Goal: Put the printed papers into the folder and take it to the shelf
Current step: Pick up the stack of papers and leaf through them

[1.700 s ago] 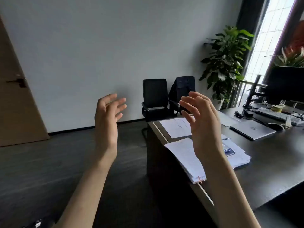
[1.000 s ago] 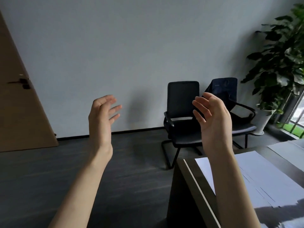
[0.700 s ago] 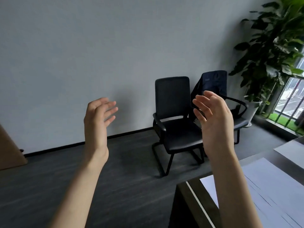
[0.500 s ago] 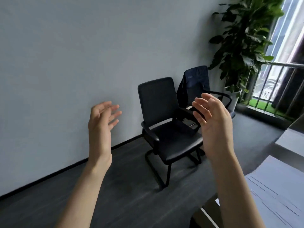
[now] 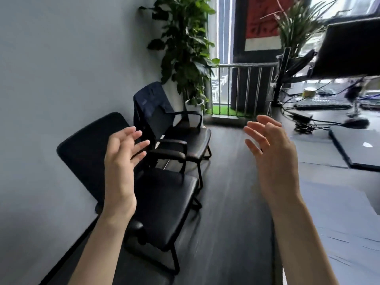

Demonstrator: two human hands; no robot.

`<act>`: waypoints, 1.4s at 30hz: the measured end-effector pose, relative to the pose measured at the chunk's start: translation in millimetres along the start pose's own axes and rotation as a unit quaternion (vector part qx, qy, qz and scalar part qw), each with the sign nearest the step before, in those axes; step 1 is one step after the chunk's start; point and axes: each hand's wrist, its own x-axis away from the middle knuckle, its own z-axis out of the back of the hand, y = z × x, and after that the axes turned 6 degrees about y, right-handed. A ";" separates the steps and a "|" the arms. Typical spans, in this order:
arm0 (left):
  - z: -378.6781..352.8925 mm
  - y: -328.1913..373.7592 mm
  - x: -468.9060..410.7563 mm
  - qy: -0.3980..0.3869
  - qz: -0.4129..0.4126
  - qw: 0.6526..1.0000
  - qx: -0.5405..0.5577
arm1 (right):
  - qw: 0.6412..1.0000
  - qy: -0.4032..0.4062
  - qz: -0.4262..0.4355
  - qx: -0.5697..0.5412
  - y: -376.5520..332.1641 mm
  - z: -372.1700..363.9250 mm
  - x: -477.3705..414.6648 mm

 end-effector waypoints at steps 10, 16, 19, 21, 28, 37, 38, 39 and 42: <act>-145.8 -62.0 -146.5 -0.161 0.029 0.985 0.050 | 0.988 0.138 0.069 0.026 21.2 -9.0 -138.9; -246.4 -97.3 -175.2 -0.286 0.077 0.949 0.105 | 0.955 0.261 0.126 0.063 10.6 25.7 -177.3; -302.3 -114.4 -173.7 -0.353 0.103 0.921 0.125 | 0.926 0.329 0.157 0.095 5.1 48.5 -186.7; -344.3 -124.0 -169.5 -0.408 0.115 0.896 0.136 | 0.898 0.380 0.190 0.111 1.3 65.1 -192.6; -466.5 -137.9 -142.0 -0.626 0.141 0.749 0.165 | 0.751 0.578 0.281 0.152 -13.7 108.4 -212.4; -545.9 -205.6 -55.3 -0.781 0.170 0.598 0.053 | 0.592 0.760 0.250 0.098 17.6 167.7 -160.0; -550.0 -217.9 -45.1 -0.793 0.169 0.585 0.030 | 0.575 0.779 0.232 0.096 24.0 176.8 -149.5; -554.6 -231.8 -35.2 -0.802 0.164 0.574 0.007 | 0.560 0.795 0.215 0.092 31.4 186.3 -139.0; -566.2 -274.7 -4.5 -0.821 0.156 0.544 -0.075 | 0.512 0.841 0.154 0.084 59.3 221.1 -107.8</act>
